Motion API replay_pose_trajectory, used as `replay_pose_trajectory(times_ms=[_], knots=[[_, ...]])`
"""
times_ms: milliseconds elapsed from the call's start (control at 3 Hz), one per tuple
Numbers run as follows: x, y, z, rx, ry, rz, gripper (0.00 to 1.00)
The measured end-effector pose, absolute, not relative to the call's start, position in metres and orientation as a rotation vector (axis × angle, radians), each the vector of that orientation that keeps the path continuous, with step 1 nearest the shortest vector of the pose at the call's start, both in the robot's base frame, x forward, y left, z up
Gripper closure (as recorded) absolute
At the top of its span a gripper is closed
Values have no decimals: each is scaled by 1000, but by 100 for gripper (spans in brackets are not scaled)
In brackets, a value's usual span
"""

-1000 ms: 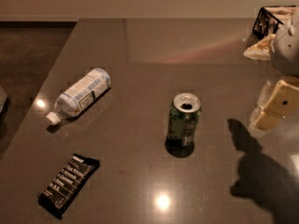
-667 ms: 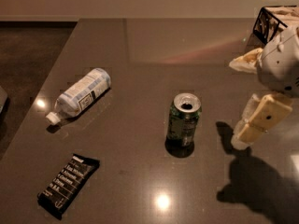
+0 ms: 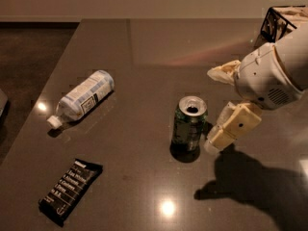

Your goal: Move green can near blue plastic bottle

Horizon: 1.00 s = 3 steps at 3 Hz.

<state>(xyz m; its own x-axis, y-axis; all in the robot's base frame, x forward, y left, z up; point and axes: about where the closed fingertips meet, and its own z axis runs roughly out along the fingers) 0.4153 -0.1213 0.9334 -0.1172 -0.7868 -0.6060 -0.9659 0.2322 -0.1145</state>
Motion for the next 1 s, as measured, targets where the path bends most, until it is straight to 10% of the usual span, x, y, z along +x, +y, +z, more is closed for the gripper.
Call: replay_pose_trajectory(times_ms=[667, 1000], knots=[[422, -83, 917, -1586, 1905, 533, 0], [424, -76, 910, -1574, 1906, 553, 19]])
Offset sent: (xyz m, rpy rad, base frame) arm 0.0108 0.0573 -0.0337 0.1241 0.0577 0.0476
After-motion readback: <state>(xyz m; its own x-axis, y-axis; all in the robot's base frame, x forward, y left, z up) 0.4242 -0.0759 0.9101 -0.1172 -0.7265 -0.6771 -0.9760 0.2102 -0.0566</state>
